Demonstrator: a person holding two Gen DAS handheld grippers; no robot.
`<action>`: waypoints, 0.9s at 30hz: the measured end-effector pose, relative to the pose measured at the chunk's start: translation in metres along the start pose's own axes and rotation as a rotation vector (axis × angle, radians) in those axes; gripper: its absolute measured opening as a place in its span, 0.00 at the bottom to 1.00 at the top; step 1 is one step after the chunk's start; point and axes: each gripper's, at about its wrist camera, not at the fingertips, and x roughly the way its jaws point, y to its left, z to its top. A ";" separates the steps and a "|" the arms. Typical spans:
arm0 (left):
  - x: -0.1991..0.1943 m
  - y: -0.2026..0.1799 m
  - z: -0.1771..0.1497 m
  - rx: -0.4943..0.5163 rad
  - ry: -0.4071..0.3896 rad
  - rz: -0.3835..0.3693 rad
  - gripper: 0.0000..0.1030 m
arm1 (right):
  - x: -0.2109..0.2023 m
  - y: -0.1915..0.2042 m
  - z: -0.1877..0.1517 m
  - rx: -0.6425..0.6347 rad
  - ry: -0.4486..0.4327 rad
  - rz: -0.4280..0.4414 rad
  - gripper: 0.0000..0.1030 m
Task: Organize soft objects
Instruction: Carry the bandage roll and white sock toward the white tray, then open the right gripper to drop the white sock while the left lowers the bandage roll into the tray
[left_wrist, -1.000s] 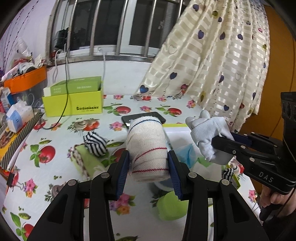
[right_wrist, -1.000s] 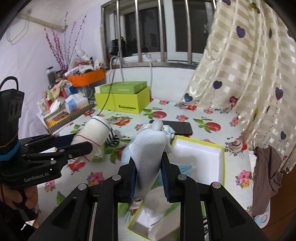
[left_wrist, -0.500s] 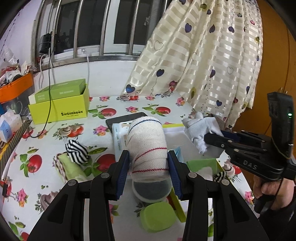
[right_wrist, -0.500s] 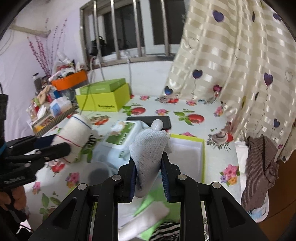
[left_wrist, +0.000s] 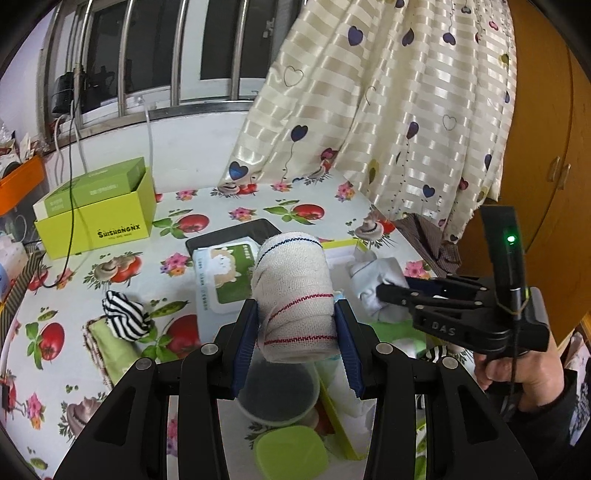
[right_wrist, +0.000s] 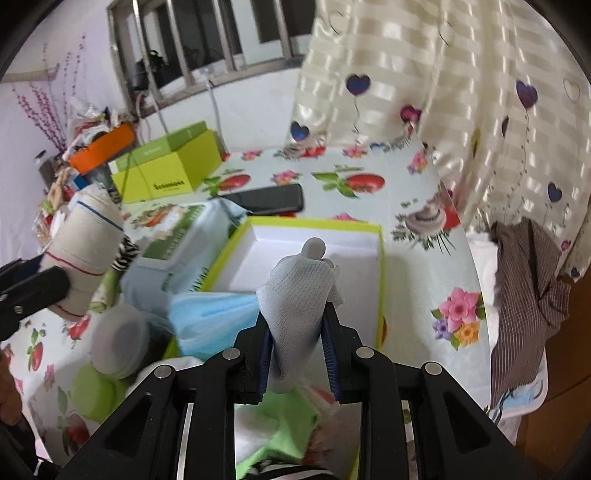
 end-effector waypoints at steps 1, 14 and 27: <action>0.002 -0.002 0.000 0.002 0.004 0.000 0.42 | 0.003 -0.003 -0.001 0.008 0.009 -0.005 0.25; 0.032 -0.028 0.006 0.046 0.073 -0.027 0.42 | -0.012 -0.019 -0.006 0.062 -0.060 -0.025 0.47; 0.076 -0.057 0.005 0.086 0.182 -0.089 0.43 | -0.029 -0.040 -0.011 0.145 -0.122 -0.026 0.47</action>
